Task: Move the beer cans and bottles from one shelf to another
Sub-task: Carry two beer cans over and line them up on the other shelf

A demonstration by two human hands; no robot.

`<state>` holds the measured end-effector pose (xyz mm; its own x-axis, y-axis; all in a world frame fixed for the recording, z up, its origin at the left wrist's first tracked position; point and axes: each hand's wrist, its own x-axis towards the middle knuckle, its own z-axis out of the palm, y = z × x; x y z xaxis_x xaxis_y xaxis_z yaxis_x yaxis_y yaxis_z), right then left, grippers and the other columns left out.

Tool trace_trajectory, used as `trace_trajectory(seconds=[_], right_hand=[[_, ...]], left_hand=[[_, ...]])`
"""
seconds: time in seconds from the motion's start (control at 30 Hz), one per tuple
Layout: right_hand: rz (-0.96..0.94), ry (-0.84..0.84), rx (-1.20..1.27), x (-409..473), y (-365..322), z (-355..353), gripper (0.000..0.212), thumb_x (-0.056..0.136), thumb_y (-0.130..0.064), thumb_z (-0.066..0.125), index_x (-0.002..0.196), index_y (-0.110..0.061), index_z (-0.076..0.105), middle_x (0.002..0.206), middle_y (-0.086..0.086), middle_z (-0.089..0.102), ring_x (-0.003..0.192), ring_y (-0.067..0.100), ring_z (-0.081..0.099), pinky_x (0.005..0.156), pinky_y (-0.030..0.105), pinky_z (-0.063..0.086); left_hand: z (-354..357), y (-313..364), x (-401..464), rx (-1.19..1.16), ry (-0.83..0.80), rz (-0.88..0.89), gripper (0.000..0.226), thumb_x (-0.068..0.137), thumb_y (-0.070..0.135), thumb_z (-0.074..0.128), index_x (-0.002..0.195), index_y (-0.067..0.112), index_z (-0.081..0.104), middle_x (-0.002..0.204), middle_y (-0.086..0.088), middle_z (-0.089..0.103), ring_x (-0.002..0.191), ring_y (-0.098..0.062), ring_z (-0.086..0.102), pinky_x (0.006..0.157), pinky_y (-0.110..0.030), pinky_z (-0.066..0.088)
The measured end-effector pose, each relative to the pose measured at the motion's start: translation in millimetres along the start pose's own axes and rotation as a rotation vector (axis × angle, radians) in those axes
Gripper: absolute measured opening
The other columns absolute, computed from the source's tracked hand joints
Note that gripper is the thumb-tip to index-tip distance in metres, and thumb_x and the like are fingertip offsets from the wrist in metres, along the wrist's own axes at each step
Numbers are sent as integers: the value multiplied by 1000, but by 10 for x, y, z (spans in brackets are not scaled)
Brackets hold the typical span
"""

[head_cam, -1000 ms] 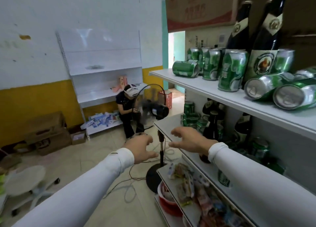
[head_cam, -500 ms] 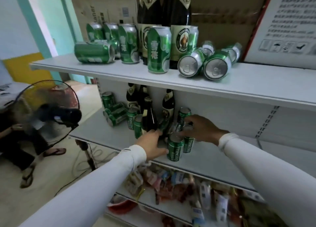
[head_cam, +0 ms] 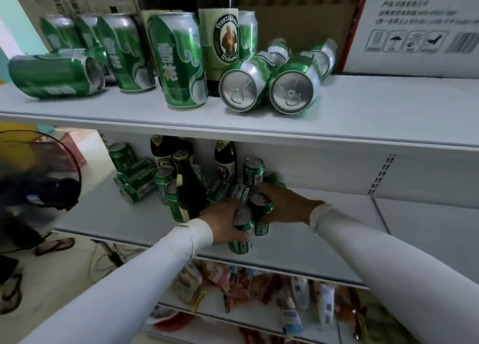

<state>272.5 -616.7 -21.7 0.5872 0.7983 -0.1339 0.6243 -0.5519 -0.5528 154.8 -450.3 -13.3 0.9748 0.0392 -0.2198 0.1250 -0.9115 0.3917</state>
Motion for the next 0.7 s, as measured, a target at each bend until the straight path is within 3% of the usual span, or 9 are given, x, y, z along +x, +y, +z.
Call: trace_trajectory(seconds=[0.13, 0.27, 0.4, 0.47, 0.6, 0.7], right_hand=[[65, -1, -53, 61, -22, 16, 69, 70, -21, 88, 127, -12, 50, 123, 4, 61, 108, 20, 58, 83, 22, 41], [146, 100, -86, -46, -115, 49, 61, 68, -28, 87, 121, -13, 59, 117, 4, 61, 105, 23, 59, 76, 23, 39], [321, 218, -62, -339, -291, 4, 63, 68, -42, 85, 120, -21, 56, 115, 2, 62, 103, 23, 59, 79, 28, 46], [421, 287, -84, -545, -386, -82, 64, 67, -49, 82, 116, -21, 53, 112, 1, 61, 100, 24, 58, 78, 32, 49], [572, 453, -125, -1117, -522, -257, 67, 66, -56, 80, 116, -20, 52, 109, 0, 61, 96, 24, 57, 74, 32, 47], [699, 597, -139, -1668, -562, -381, 70, 58, -60, 79, 113, -21, 57, 102, -1, 66, 90, 22, 62, 77, 33, 54]], left_hand=[[20, -62, -7, -40, 23, 24, 68, 70, 42, 79, 126, 20, 47, 129, -3, 55, 116, -24, 54, 93, -28, 45], [0, -139, 37, -41, 28, 77, 65, 61, 52, 79, 114, 24, 53, 114, 1, 62, 104, -22, 59, 88, -33, 50], [-102, -152, 18, -71, 24, 207, 38, 64, 45, 79, 91, 32, 57, 93, 10, 59, 88, -11, 58, 74, -21, 43], [-206, -78, 19, -86, 17, 291, 32, 65, 43, 79, 88, 33, 59, 92, 10, 61, 86, -11, 58, 73, -21, 44], [-371, 298, 99, -49, 32, 469, 50, 54, 61, 70, 91, 29, 60, 93, 8, 66, 86, -17, 64, 75, -32, 54], [-367, 734, 63, -29, 24, 588, 49, 53, 60, 70, 88, 28, 57, 89, 8, 65, 83, -18, 63, 68, -27, 49]])
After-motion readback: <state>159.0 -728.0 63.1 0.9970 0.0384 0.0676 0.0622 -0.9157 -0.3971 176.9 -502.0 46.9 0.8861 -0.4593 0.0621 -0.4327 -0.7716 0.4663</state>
